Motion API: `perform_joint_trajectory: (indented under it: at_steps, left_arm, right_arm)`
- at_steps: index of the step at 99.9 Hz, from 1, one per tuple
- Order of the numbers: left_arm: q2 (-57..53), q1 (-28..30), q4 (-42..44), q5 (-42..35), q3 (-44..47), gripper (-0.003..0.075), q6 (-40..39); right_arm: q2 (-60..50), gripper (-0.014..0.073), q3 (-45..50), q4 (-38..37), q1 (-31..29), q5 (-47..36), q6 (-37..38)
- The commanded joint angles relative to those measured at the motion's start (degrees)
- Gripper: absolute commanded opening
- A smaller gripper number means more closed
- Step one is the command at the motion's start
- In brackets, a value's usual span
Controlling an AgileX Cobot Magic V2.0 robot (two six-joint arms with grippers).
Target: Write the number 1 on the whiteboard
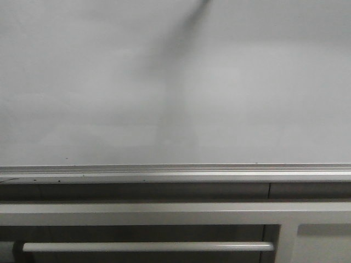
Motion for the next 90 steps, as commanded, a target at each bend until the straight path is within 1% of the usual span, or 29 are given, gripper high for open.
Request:
perform_joint_trajectory:
  at_steps: [1,38,77,90]
  left_arm:
    - [0.2,0.2,-3.9,-0.3,-1.9,0.0458,-0.2]
    - [0.2,0.2,-3.9,-0.3,-1.9,0.0458,-0.2]
    - [0.2,0.2,-3.9,-0.2,-1.9,0.0458,-0.2]
    - [0.2,0.2,-3.9,-0.2,-1.9,0.0458,-0.2]
  right_arm:
    - [0.2,-0.0053,-1.7,-0.1,-0.6,-3.4,-0.3]
    - [1.5,-0.0053,-1.3,3.3,-0.6,-3.2,-0.3]
    - [1.5,-0.0053,3.7,5.8,-0.6,-4.0,-0.3]
    - [1.5,-0.0053,3.8,5.9,-0.6,-3.8,-0.3]
